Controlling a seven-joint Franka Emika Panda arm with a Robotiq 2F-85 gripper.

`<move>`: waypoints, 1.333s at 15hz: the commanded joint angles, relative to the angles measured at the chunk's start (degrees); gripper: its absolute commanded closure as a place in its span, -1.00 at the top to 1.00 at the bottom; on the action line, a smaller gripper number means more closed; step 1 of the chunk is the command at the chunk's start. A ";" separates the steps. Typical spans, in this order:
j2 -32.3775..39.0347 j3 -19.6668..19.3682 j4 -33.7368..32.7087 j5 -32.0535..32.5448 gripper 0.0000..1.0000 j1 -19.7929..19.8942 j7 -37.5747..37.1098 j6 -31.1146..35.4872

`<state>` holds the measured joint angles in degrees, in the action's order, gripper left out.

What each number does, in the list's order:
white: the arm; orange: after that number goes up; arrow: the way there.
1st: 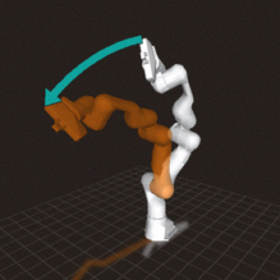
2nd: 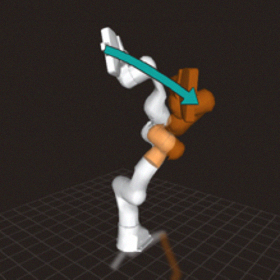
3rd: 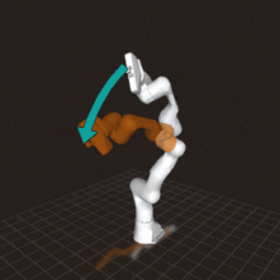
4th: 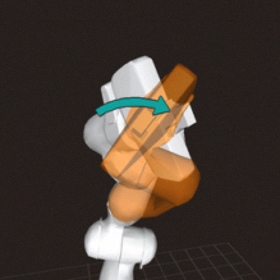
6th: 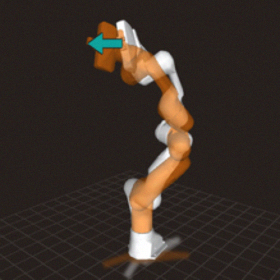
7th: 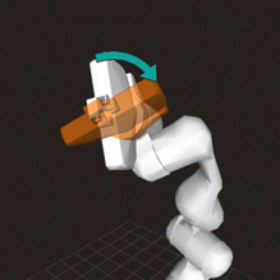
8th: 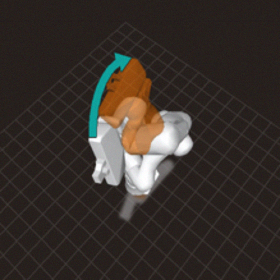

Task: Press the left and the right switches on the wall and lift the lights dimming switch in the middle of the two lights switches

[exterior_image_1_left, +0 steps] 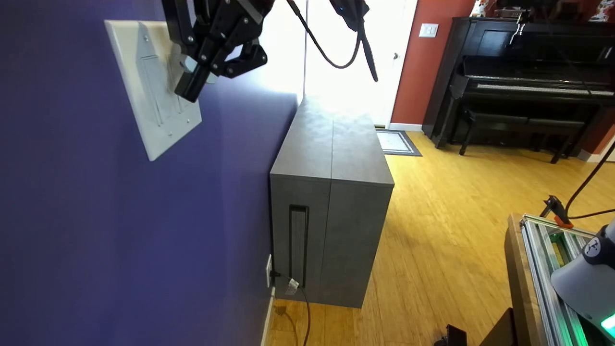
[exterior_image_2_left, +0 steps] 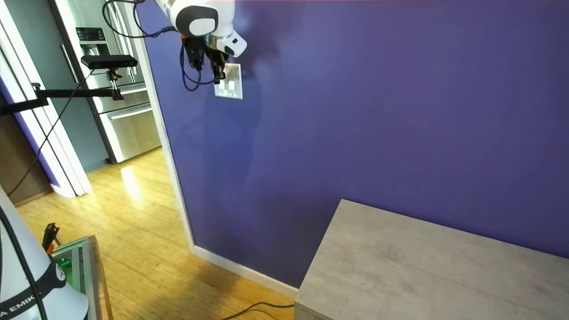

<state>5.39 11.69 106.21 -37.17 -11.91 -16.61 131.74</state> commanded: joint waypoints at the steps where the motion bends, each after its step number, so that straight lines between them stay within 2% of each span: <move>1: -0.15 -0.29 0.15 2.16 -1.00 0.07 -2.20 -0.57; 20: 0.93 -0.13 0.58 -3.15 -1.00 0.56 0.50 3.38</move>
<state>6.15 11.28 106.31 -38.27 -11.39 -16.84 133.43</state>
